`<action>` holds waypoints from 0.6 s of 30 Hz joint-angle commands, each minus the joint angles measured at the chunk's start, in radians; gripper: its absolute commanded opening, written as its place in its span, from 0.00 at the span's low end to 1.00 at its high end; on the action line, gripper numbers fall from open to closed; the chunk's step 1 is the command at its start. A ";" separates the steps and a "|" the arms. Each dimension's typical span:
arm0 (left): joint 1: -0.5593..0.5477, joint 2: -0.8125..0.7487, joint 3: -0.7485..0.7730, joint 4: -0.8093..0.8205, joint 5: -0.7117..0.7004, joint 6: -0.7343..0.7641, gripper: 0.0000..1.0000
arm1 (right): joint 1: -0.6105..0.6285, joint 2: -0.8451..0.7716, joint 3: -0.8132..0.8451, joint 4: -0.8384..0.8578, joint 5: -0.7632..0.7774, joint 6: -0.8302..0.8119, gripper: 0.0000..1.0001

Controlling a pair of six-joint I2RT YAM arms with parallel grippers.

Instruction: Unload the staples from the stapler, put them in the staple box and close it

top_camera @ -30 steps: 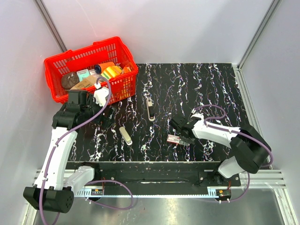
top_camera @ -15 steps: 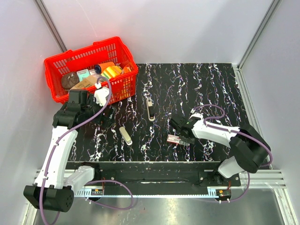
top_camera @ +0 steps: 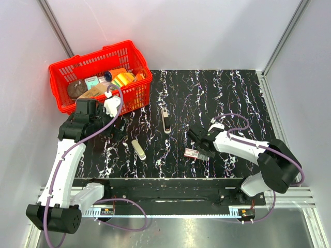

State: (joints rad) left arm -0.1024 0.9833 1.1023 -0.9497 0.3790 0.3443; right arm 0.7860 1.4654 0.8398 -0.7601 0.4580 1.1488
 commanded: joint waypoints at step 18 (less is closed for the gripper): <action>0.007 -0.017 -0.012 0.032 0.006 0.013 0.99 | -0.005 0.049 0.039 0.059 -0.036 -0.027 0.00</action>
State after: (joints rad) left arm -0.1024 0.9829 1.1000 -0.9493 0.3782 0.3447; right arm 0.7860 1.5043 0.8398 -0.7181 0.4232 1.1309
